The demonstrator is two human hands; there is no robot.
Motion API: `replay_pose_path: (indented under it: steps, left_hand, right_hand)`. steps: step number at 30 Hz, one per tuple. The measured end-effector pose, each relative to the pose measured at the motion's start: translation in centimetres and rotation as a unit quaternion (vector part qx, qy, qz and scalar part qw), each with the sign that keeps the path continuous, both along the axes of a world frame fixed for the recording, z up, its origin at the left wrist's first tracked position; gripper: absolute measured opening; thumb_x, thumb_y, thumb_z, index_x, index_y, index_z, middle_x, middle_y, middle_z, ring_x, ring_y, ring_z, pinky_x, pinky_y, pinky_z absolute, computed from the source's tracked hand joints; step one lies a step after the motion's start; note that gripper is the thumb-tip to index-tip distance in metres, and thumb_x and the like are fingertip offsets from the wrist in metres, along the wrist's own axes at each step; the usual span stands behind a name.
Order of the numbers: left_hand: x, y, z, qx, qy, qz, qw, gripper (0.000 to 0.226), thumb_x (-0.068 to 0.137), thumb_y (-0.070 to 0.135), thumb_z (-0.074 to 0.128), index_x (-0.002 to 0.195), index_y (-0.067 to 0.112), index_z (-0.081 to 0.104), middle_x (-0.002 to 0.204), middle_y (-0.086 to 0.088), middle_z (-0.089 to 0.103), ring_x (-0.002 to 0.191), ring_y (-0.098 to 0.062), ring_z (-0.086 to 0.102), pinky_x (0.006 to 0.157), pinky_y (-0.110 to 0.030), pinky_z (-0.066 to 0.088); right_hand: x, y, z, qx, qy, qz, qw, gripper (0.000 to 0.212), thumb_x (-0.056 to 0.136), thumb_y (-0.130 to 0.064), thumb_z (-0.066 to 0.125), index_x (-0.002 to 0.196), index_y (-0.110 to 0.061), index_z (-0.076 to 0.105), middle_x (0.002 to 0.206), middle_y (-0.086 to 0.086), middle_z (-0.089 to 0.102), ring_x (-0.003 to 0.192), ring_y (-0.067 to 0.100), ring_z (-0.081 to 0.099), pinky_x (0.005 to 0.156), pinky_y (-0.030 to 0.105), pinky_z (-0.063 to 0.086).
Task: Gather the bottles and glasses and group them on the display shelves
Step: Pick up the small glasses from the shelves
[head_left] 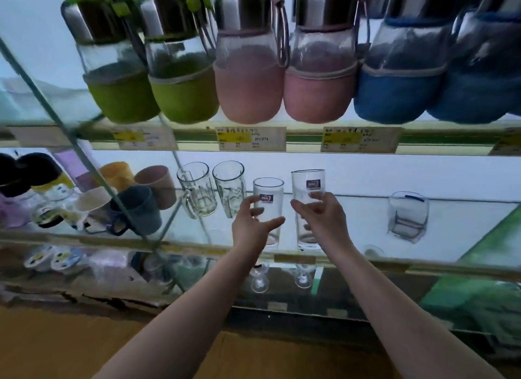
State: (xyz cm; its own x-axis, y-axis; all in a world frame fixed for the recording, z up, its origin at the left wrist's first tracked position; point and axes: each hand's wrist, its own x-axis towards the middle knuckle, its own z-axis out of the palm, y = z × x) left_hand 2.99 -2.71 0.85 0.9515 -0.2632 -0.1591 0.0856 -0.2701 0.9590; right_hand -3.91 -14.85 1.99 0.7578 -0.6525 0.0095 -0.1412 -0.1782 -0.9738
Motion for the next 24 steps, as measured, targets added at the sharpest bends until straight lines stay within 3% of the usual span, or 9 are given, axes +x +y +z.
replay_pose_path:
  steps: [3, 11, 18, 24]
  left_hand:
    - [1.2, -0.6, -0.9, -0.013, -0.014, -0.012, 1.000, 0.058, 0.070, 0.013, 0.082, 0.115, 0.025, 0.047, 0.122, -0.009, 0.057, 0.109, -0.022, 0.052, 0.091, -0.036, 0.046]
    - [3.5, -2.8, -2.8, 0.005, -0.064, 0.019, 0.998, 0.063, 0.071, 0.010, 0.081, 0.125, 0.015, 0.048, 0.117, -0.013, 0.055, 0.110, -0.025, 0.054, 0.092, -0.034, 0.045]
    - [5.3, -4.0, -3.9, -0.001, -0.081, 0.045, 0.996, 0.069, 0.067, 0.007, 0.083, 0.127, 0.015, 0.050, 0.122, -0.009, 0.055, 0.111, -0.021, 0.054, 0.098, -0.036, 0.045]
    - [6.5, -5.3, -4.6, -0.011, -0.078, 0.063, 0.995, 0.066, 0.068, 0.006, 0.082, 0.125, 0.017, 0.051, 0.120, -0.012, 0.054, 0.110, -0.022, 0.053, 0.098, -0.034, 0.043]
  right_hand:
    - [0.4, 0.3, -0.4, -0.019, -0.008, -0.038, 0.999, 0.050, 0.078, -0.033, 0.075, 0.117, -0.015, 0.051, 0.099, 0.003, 0.066, 0.088, 0.015, 0.064, 0.076, 0.025, 0.050]
    - [0.5, 0.2, -2.0, -0.050, -0.004, -0.089, 0.995, 0.058, 0.076, -0.032, 0.076, 0.124, -0.014, 0.049, 0.123, 0.003, 0.060, 0.105, 0.011, 0.054, 0.088, 0.025, 0.045]
    - [-0.2, -1.4, -2.8, -0.101, 0.024, -0.098, 0.990, 0.050, 0.073, -0.036, 0.078, 0.114, -0.018, 0.054, 0.114, 0.004, 0.057, 0.095, 0.016, 0.055, 0.068, 0.014, 0.041]
    - [-0.8, -2.8, -2.4, -0.093, 0.008, -0.102, 0.990, 0.042, 0.073, -0.030, 0.079, 0.104, -0.024, 0.052, 0.107, 0.004, 0.056, 0.085, 0.007, 0.053, 0.066, 0.013, 0.040]
